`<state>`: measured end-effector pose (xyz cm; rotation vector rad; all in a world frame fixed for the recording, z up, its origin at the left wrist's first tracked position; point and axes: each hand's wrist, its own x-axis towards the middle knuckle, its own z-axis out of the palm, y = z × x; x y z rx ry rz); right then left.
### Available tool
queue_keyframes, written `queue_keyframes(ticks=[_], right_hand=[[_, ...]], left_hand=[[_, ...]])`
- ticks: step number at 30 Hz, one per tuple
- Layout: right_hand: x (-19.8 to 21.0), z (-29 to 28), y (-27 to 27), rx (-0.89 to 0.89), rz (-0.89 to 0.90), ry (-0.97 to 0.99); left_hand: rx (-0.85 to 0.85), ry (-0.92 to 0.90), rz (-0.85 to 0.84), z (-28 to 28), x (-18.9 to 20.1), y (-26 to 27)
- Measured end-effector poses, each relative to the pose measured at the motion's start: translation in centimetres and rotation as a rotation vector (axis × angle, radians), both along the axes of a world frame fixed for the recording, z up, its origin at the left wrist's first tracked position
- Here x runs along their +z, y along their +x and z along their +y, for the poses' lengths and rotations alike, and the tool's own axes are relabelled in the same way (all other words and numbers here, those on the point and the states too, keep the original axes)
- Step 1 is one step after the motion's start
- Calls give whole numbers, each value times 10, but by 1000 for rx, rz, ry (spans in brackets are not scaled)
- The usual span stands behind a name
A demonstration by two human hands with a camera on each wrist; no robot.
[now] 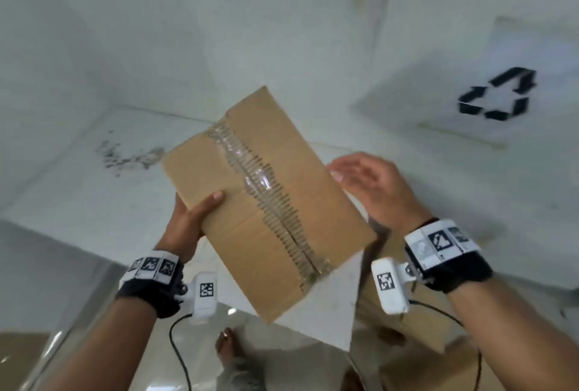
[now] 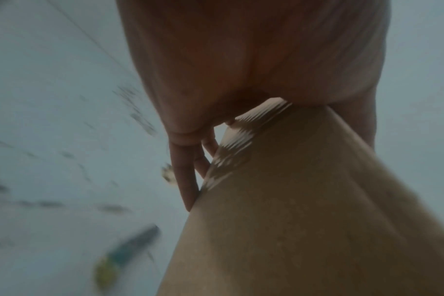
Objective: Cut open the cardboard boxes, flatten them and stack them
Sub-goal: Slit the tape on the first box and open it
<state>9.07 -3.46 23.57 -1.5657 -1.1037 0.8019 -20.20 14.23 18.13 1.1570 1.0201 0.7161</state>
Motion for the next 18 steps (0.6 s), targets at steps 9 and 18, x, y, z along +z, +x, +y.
queue_keyframes(ticks=[9, 18], right_hand=[[-177, 145, -145, 121, -283, -548], [-266, 235, -236, -208, -249, -940]], left_hand=[[489, -317, 195, 156, -97, -220], [260, -360, 744, 230, -156, -275]])
